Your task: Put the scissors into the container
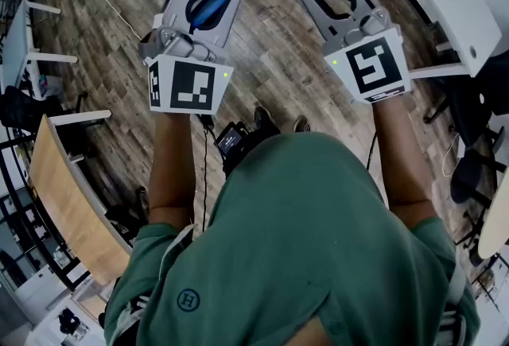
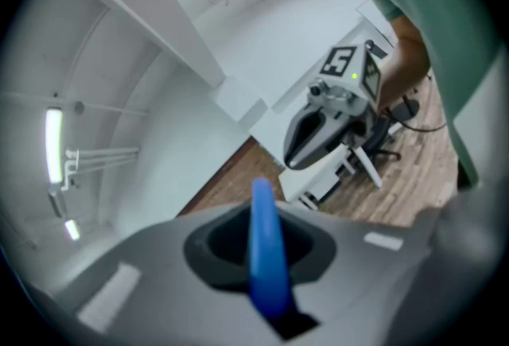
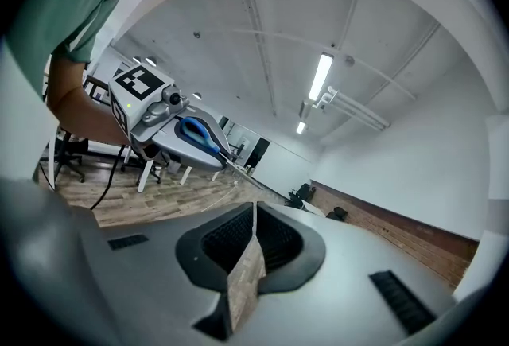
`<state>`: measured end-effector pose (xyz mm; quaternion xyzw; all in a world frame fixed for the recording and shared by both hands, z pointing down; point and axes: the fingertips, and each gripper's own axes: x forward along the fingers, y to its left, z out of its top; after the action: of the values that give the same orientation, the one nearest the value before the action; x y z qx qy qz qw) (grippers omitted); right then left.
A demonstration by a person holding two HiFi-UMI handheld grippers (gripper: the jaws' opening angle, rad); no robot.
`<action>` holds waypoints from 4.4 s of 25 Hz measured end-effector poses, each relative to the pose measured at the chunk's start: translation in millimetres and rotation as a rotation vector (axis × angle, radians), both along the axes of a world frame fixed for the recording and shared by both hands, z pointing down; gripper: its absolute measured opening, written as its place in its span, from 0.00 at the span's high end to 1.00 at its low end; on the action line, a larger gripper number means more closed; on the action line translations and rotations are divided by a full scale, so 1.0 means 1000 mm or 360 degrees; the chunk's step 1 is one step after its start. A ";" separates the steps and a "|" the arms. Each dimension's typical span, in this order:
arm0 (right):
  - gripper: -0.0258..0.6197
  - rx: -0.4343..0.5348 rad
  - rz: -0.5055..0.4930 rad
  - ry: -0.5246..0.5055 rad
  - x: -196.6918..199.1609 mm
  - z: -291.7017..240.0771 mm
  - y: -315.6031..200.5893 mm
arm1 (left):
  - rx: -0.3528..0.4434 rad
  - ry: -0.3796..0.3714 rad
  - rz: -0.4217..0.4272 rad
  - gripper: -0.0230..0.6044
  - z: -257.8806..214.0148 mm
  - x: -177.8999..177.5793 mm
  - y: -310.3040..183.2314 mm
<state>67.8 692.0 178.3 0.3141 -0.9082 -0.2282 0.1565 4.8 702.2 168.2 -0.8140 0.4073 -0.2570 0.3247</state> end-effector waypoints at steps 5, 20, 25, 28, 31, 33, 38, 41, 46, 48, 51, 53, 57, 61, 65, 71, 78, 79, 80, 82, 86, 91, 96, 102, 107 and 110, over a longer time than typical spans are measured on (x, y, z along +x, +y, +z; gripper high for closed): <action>0.95 0.0000 0.0012 0.0014 -0.006 0.001 -0.002 | -0.0001 0.0005 0.0004 0.91 0.001 -0.007 -0.002; 0.95 0.0004 0.0053 0.0002 -0.015 0.000 -0.015 | -0.0009 0.0016 0.0036 0.91 0.003 -0.016 -0.014; 0.95 0.0003 0.0069 0.0018 -0.028 0.001 -0.021 | -0.0017 0.0025 0.0057 0.91 0.006 -0.028 -0.020; 0.95 -0.0002 0.0077 0.0012 -0.035 0.003 -0.027 | -0.0016 0.0029 0.0067 0.91 0.007 -0.035 -0.027; 0.95 -0.0002 0.0084 0.0019 -0.044 0.004 -0.032 | -0.0007 0.0026 0.0086 0.91 0.007 -0.042 -0.032; 0.95 -0.0003 0.0093 0.0021 -0.049 0.005 -0.036 | -0.0012 0.0036 0.0089 0.91 0.008 -0.047 -0.036; 0.95 0.0008 0.0118 0.0019 -0.056 0.008 -0.050 | -0.0009 0.0046 0.0109 0.91 0.011 -0.053 -0.049; 0.95 0.0016 0.0121 0.0016 -0.057 0.006 -0.061 | -0.0002 0.0029 0.0129 0.91 0.011 -0.050 -0.059; 0.95 0.0029 0.0085 0.0026 -0.049 0.006 -0.082 | -0.0020 0.0026 0.0111 0.91 0.013 -0.037 -0.081; 0.95 0.0035 0.0068 0.0031 -0.042 0.006 -0.095 | -0.0023 0.0015 0.0093 0.91 0.014 -0.029 -0.094; 0.95 0.0032 0.0034 0.0013 -0.028 0.005 -0.116 | -0.0026 -0.0001 0.0060 0.91 0.011 -0.016 -0.114; 0.95 0.0030 0.0013 0.0003 -0.020 0.003 -0.132 | -0.0018 -0.0017 0.0036 0.91 0.008 -0.008 -0.129; 0.95 0.0036 -0.0026 -0.0027 -0.002 0.001 -0.164 | -0.0004 -0.0035 -0.0012 0.91 0.004 0.009 -0.161; 0.95 0.0039 -0.0055 -0.0047 0.012 0.002 -0.192 | 0.0004 -0.0051 -0.0045 0.91 0.004 0.023 -0.188; 0.95 0.0029 -0.0072 -0.0065 0.019 0.005 -0.212 | -0.0001 -0.0065 -0.0056 0.91 0.006 0.032 -0.206; 0.95 -0.0004 -0.0071 -0.0066 0.013 0.011 -0.243 | -0.0034 -0.0053 -0.0071 0.91 0.010 0.025 -0.237; 0.95 -0.0018 -0.0019 -0.0043 -0.010 0.017 -0.291 | -0.0044 -0.0033 -0.0023 0.91 0.017 0.001 -0.285; 0.95 -0.0015 -0.0010 -0.0029 -0.015 0.017 -0.298 | -0.0042 -0.0029 -0.0014 0.91 0.016 -0.004 -0.292; 0.95 -0.0012 -0.0001 -0.0016 -0.021 0.016 -0.305 | -0.0040 -0.0026 -0.0005 0.91 0.015 -0.009 -0.300; 0.95 -0.0010 0.0017 -0.0016 -0.034 0.014 -0.319 | -0.0037 -0.0020 0.0013 0.91 0.013 -0.022 -0.314; 0.95 -0.0001 0.0052 0.0002 -0.056 0.012 -0.342 | -0.0027 -0.0003 0.0059 0.91 0.011 -0.041 -0.338; 0.95 0.0006 0.0085 0.0005 -0.077 0.010 -0.368 | -0.0017 0.0009 0.0104 0.91 0.010 -0.060 -0.366; 0.95 -0.0010 0.0090 0.0002 -0.086 0.014 -0.392 | -0.0033 0.0017 0.0113 0.91 0.014 -0.068 -0.389; 0.95 -0.0032 0.0060 0.0002 -0.085 0.020 -0.433 | -0.0047 0.0010 0.0075 0.91 0.018 -0.067 -0.431; 0.95 -0.0054 0.0004 -0.0026 -0.083 0.024 -0.481 | -0.0070 -0.0006 0.0027 0.91 0.022 -0.064 -0.479; 0.95 -0.0056 -0.0035 -0.0032 -0.077 0.019 -0.514 | -0.0066 -0.0018 -0.0012 0.91 0.015 -0.058 -0.511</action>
<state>-9.4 178.3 197.1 0.3036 -0.9170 -0.2106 0.1502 -53.4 191.2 183.6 -0.8176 0.4031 -0.2711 0.3092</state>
